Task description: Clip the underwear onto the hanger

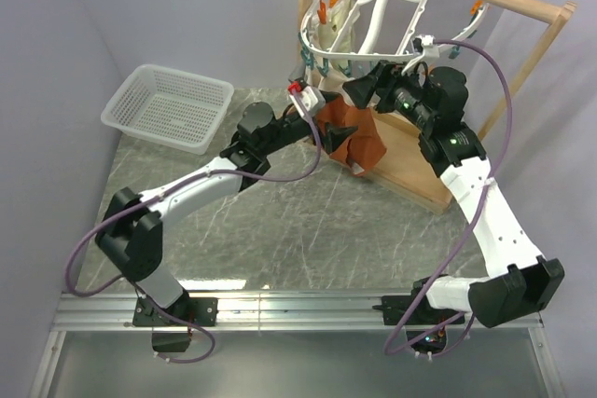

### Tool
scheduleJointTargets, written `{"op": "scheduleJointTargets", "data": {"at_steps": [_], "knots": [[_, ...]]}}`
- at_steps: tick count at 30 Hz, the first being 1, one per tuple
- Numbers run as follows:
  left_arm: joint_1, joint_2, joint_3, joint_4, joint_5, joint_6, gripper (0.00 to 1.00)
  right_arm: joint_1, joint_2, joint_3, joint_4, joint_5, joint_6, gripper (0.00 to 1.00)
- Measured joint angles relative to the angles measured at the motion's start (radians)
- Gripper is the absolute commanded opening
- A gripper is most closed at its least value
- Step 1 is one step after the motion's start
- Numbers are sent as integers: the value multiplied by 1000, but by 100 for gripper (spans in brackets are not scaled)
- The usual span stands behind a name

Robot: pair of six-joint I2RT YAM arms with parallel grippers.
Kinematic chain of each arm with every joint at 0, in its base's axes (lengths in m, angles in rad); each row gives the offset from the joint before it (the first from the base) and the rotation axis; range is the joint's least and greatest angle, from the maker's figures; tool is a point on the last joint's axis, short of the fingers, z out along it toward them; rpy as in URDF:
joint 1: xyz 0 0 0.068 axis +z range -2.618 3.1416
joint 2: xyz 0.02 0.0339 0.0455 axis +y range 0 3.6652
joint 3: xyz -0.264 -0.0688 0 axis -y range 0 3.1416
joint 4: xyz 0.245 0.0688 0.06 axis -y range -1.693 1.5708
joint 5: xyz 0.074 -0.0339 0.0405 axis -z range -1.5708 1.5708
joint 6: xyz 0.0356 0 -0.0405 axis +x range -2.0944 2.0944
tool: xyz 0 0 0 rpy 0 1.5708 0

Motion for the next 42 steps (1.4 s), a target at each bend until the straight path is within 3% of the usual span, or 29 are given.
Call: {"op": "scheduleJointTargets", "data": {"at_steps": [10, 16, 21, 26, 34, 42], "knots": [[0, -204, -39, -307, 1, -36, 99, -8, -92, -40, -126, 95, -98, 93], [25, -229, 61, -664, -104, -113, 99, -12, -183, -128, -198, 125, -149, 95], [120, -207, 218, -963, -169, -150, 99, -26, -309, -202, -266, 111, -206, 95], [268, -213, 239, -1141, -169, -154, 99, -70, -417, -224, -336, 90, -298, 95], [514, -318, 55, -1221, -182, -167, 99, -149, -566, -407, -413, 96, -422, 97], [544, -458, -136, -1240, -254, -151, 99, -186, -653, -531, -452, 91, -437, 99]]}}
